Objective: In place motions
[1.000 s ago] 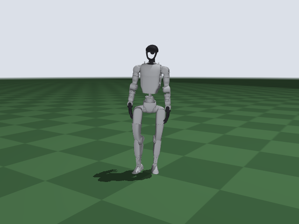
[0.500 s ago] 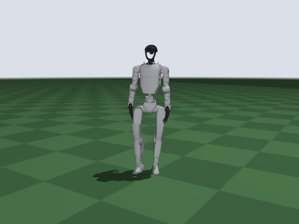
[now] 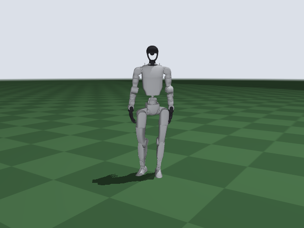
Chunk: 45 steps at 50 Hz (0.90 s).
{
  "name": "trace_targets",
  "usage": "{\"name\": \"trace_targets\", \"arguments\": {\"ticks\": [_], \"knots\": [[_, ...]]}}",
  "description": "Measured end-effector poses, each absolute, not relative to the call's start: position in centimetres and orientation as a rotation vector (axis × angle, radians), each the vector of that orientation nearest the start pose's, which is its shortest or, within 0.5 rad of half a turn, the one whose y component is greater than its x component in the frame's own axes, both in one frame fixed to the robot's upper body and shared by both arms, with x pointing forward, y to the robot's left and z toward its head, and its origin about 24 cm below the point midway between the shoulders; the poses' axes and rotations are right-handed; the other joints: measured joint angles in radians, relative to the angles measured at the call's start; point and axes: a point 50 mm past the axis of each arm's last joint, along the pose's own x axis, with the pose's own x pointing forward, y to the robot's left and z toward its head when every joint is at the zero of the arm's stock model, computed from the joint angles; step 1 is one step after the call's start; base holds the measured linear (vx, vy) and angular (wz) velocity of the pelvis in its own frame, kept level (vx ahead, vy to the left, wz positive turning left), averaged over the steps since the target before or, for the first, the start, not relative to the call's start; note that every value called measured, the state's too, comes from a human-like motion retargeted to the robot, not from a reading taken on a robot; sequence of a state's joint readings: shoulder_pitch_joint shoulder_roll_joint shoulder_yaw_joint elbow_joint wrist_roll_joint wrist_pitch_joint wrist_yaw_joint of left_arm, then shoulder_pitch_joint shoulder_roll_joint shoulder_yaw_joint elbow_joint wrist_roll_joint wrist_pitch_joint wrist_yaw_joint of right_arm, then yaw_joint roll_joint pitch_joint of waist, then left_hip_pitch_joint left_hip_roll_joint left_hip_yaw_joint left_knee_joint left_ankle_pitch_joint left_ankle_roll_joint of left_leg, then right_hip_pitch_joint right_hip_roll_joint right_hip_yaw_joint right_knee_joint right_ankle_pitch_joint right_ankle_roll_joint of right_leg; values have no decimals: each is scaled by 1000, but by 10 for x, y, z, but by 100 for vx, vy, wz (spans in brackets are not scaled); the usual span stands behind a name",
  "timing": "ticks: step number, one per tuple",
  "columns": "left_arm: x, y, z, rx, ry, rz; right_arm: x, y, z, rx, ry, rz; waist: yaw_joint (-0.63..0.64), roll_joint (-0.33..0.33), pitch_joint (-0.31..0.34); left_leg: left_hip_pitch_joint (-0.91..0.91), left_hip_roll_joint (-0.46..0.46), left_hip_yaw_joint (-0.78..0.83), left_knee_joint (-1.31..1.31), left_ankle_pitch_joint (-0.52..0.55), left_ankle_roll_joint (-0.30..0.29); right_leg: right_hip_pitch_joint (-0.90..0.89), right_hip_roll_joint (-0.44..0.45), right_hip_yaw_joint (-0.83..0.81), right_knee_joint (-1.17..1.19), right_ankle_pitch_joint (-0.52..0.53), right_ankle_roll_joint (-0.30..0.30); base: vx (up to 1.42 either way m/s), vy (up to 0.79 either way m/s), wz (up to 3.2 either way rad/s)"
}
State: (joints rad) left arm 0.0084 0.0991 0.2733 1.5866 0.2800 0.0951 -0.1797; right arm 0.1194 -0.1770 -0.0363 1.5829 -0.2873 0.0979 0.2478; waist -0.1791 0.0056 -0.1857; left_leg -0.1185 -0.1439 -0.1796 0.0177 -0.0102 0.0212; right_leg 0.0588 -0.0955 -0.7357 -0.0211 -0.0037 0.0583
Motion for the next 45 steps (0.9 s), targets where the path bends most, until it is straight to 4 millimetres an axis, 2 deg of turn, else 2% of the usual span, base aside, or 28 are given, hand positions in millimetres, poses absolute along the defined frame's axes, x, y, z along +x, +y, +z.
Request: {"name": "trace_targets", "arguments": {"ticks": [6,10,15,20,30,37,45], "knots": [[3,184,-178,-29,1685,-85,-72,-211,-168,-66,1867,193,108,-35,7,-9,-43,-95,-5,28,-5,39,-15,-105,-14,-18,16,37,14,89],[13,187,-178,9,1674,-83,-80,-208,-167,-53,1880,193,219,-64,43,-6,-61,-121,-3,50,-14,73,-20,-146,-16,-29,25,17,15,59],[24,195,-176,72,1646,-53,-81,-199,-168,-32,1877,209,316,-92,97,13,-83,-154,-2,84,-29,132,-17,-209,-17,-51,38,9,10,80],[27,194,-176,62,1643,-32,-79,-195,-169,-30,1866,219,373,-110,126,18,-102,-182,-5,115,-47,171,-14,-272,-9,-73,52,6,9,87],[25,185,-177,-36,1626,35,-69,-198,-171,-53,1830,213,380,-119,143,45,-137,-283,-33,148,-36,203,8,-394,-4,-93,77,2,2,73],[25,185,-177,-55,1628,49,-54,-197,-174,-82,1779,235,386,-119,146,34,-130,-258,-27,143,-34,192,6,-363,-2,-92,72,-5,-3,-16],[26,193,-176,14,1645,6,-53,-190,-175,-60,1781,255,379,-118,135,19,-104,-181,-12,101,-13,156,-8,-260,4,-78,52,-10,-9,-69]]}}
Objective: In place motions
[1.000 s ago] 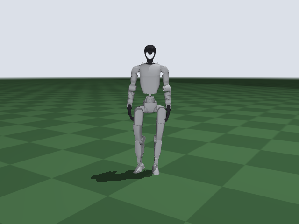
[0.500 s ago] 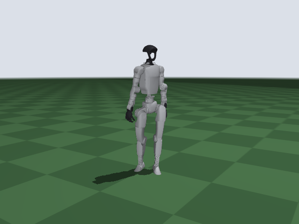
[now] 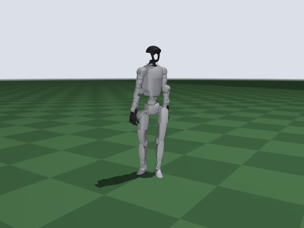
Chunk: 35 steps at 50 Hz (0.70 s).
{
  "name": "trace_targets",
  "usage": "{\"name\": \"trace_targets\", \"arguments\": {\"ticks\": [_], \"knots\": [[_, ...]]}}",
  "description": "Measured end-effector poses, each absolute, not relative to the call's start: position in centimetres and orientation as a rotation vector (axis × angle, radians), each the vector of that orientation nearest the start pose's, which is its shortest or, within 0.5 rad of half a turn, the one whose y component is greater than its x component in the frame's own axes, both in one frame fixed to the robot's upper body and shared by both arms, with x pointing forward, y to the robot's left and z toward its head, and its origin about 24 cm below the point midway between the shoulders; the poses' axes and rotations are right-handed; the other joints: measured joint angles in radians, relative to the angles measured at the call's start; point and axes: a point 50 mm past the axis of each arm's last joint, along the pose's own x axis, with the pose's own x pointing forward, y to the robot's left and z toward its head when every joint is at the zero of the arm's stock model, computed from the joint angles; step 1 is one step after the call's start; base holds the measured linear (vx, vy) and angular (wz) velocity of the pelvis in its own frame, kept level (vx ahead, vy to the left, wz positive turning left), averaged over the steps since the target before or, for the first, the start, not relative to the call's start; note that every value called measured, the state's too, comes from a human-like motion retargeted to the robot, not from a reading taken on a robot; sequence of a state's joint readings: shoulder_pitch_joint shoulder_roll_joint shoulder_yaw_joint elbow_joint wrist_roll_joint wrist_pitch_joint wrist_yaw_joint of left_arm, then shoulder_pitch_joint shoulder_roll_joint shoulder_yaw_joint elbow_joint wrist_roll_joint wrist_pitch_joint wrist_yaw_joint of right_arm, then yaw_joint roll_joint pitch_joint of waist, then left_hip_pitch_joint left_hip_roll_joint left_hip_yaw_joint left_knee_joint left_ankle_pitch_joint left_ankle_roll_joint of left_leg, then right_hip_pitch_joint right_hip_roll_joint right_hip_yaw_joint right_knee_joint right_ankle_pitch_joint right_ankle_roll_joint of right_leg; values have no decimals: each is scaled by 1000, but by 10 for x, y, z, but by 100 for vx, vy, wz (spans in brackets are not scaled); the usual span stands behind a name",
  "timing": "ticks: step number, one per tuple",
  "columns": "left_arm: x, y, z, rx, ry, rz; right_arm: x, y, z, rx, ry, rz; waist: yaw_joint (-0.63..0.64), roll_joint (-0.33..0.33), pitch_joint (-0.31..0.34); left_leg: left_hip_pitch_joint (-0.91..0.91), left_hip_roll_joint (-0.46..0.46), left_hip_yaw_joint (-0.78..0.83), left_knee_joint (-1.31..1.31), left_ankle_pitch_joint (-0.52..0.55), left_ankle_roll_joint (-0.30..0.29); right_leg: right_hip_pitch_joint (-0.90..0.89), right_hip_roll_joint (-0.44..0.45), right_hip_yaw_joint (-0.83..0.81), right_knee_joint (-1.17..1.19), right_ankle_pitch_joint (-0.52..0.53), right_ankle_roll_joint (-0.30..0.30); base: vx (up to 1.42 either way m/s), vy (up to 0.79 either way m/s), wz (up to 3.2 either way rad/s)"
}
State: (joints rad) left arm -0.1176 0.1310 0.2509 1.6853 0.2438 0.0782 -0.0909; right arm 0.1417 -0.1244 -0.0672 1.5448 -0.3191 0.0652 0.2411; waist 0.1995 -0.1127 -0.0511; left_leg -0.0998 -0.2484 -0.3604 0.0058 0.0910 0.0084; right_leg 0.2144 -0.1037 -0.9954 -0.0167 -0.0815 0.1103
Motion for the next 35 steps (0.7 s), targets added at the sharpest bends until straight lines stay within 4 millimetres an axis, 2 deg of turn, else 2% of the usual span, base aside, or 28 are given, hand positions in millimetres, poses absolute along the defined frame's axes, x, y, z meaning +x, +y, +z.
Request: {"name": "trace_targets", "arguments": {"ticks": [5,9,13,17,22,25,30,35], "knots": [[16,199,-175,16,1671,18,-52,-189,-175,-71,1782,275,-69,7,-24,14,24,44,-7,-35,19,-34,-6,69,4,17,-17,-17,-16,-90],[-1,203,-175,5,1703,43,-44,-188,-176,-70,1779,285,-149,20,-57,12,49,106,-8,-66,31,-80,-8,149,9,36,-32,-29,-20,-121],[-16,207,-174,-10,1738,52,-29,-190,-176,-102,1765,313,-246,43,-77,19,81,177,-13,-94,36,-126,-5,234,13,59,-48,-43,-19,-137],[-21,212,-173,-8,1750,39,-7,-191,-178,-152,1719,342,-333,75,-69,42,120,264,-22,-121,35,-165,9,333,21,81,-63,-46,-8,-136],[-14,215,-174,-32,1704,51,14,-189,-178,-196,1665,380,-442,109,-55,66,159,354,-32,-146,31,-209,27,428,33,105,-75,-44,1,-100],[-6,215,-175,-46,1666,68,18,-188,-178,-215,1653,389,-493,123,-54,75,173,394,-39,-158,29,-235,35,470,38,118,-80,-38,8,-75],[9,213,-176,-67,1617,79,10,-187,-178,-220,1691,395,-522,123,-47,94,190,461,-46,-175,21,-264,42,537,42,138,-86,-31,13,-69],[13,201,-178,-106,1597,57,-3,-187,-177,-216,1743,388,-502,122,-54,108,198,535,-52,-189,17,-278,58,609,42,143,-93,-18,16,-85]]}}
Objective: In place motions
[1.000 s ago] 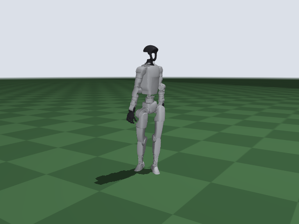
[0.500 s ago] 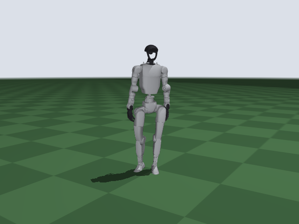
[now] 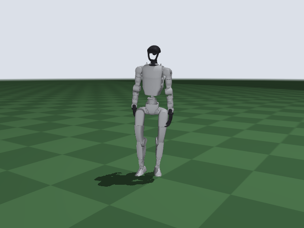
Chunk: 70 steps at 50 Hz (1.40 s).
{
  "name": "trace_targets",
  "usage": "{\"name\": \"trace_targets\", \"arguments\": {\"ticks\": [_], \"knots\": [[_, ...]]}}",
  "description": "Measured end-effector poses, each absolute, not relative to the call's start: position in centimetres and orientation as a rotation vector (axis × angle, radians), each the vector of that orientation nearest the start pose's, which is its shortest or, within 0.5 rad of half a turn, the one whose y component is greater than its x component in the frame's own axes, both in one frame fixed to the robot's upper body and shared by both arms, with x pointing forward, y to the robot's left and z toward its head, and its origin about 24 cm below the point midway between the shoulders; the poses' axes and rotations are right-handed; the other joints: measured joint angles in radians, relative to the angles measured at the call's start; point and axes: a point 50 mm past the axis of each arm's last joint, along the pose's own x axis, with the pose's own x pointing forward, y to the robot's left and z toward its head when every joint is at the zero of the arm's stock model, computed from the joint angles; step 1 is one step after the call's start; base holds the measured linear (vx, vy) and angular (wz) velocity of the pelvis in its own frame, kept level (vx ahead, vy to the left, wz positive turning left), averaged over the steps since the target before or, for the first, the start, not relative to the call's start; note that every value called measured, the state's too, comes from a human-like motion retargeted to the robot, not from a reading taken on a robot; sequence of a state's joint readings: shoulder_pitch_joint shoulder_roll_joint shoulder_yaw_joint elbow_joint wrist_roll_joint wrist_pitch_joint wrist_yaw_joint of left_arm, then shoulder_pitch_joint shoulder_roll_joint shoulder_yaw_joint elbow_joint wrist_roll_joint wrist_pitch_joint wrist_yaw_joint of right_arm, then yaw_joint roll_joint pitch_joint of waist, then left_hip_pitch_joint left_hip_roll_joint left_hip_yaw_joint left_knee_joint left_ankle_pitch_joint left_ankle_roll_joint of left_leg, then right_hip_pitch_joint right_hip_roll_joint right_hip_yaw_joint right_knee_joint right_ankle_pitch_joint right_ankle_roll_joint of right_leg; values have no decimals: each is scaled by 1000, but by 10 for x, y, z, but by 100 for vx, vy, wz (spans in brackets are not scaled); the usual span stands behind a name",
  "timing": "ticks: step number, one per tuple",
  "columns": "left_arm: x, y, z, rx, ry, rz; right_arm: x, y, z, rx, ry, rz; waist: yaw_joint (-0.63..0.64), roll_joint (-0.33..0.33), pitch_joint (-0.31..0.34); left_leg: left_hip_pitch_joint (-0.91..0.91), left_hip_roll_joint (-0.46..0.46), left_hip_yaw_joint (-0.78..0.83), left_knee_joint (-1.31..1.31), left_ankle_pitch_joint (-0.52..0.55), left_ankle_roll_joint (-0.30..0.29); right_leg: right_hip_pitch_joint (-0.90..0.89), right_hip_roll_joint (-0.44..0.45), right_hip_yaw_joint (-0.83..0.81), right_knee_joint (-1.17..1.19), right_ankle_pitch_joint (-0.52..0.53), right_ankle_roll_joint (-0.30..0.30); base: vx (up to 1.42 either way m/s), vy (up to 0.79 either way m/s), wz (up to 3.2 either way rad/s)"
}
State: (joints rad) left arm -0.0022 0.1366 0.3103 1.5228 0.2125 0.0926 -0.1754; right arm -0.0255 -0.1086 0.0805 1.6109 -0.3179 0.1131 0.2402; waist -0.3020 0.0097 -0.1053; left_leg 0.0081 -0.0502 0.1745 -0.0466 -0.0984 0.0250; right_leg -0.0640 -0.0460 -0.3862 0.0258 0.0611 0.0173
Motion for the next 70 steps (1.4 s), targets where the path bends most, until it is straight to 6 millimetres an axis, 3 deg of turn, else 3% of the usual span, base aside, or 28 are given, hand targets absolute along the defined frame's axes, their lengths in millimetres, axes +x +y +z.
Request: {"name": "trace_targets", "arguments": {"ticks": [7,25,35,55,70], "knots": [[2,187,-179,-120,1634,-5,-14,-182,-178,-174,1755,369,61,-8,-25,3,1,88,-4,-14,-4,-8,38,82,-13,-3,-25,-4,9,-58],[-30,184,-177,-150,1738,4,-4,-184,-179,-232,1724,433,-103,-2,-30,-25,-21,-130,7,18,2,-6,-57,-121,1,21,22,4,2,62],[-42,183,-176,-156,1781,12,-1,-183,-179,-271,1712,470,-120,-3,-37,-12,-21,-102,5,6,1,-14,-47,-93,-1,26,10,-4,14,-15],[-39,177,-177,-142,1764,-24,18,-179,-178,-310,1688,505,-217,47,-72,26,31,101,-10,-46,-25,-98,-1,110,22,58,10,4,28,-54],[-18,179,-179,-143,1695,-28,12,-183,-178,-212,1704,394,-83,71,-87,57,40,391,-23,-87,-51,-119,112,376,-2,78,-33,2,9,-98]]}}
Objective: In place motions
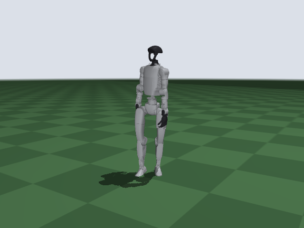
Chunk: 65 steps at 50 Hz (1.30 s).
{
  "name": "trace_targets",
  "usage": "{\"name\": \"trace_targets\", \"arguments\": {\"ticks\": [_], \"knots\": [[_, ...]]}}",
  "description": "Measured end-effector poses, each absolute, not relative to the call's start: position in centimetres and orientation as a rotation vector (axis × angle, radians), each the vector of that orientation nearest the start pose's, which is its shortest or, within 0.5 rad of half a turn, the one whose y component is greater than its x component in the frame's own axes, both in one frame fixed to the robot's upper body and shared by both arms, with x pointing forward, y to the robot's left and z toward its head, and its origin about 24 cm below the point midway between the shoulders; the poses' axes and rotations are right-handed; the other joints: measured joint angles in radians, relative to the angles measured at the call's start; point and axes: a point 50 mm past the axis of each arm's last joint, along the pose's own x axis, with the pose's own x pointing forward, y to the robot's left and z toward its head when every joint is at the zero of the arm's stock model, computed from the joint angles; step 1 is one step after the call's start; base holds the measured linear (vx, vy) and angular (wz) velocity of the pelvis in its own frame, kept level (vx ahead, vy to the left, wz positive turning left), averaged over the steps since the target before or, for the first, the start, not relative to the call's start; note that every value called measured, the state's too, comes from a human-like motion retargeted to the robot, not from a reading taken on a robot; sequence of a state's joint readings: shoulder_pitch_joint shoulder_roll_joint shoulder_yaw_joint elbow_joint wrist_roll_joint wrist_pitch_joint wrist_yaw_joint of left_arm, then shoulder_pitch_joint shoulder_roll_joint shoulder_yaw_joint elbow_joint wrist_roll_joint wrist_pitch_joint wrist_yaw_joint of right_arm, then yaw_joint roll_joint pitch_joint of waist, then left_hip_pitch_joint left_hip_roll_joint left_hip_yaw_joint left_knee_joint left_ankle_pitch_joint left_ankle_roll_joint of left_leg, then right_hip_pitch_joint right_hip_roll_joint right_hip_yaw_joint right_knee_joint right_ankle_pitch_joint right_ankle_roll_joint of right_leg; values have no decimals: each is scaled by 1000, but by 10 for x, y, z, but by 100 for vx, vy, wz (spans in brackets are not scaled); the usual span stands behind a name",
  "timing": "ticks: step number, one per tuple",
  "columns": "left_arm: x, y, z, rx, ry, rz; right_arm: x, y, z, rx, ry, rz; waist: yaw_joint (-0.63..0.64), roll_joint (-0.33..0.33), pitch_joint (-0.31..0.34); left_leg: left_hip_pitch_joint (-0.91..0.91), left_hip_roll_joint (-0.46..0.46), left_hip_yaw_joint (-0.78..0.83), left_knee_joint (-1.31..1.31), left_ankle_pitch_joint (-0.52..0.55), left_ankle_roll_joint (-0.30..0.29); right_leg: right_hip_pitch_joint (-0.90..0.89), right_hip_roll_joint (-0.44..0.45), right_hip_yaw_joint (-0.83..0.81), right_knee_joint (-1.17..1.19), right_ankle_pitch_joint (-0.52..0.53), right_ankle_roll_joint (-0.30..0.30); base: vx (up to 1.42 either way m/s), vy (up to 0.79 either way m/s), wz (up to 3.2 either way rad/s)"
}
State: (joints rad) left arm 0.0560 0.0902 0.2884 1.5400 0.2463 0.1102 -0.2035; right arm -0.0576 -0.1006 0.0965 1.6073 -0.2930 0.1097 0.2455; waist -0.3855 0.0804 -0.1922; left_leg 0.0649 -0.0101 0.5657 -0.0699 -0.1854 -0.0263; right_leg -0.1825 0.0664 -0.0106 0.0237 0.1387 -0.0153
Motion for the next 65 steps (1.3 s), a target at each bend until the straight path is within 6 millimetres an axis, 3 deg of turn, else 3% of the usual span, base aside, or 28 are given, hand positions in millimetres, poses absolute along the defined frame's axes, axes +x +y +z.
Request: {"name": "trace_targets", "arguments": {"ticks": [15,40,53,65], "knots": [[-26,176,-179,-145,1719,-38,9,-184,-178,-195,1711,384,18,-13,3,-7,-3,-40,7,7,7,8,-21,-35,7,-10,8,-1,-3,14],[-31,185,-178,-134,1735,-9,-10,-195,-176,-221,1757,377,115,-81,25,-75,-66,-408,41,82,52,131,-137,-391,-5,-85,35,6,-28,77],[-48,194,-174,-141,1786,54,-3,-203,-176,-203,1724,319,136,-107,44,-95,-92,-525,51,118,56,191,-158,-517,-26,-101,47,7,-10,50],[-44,186,-176,-159,1766,42,-5,-200,-176,-193,1720,326,134,-106,42,-99,-94,-535,51,121,56,191,-160,-528,-28,-100,47,-1,1,1]]}}
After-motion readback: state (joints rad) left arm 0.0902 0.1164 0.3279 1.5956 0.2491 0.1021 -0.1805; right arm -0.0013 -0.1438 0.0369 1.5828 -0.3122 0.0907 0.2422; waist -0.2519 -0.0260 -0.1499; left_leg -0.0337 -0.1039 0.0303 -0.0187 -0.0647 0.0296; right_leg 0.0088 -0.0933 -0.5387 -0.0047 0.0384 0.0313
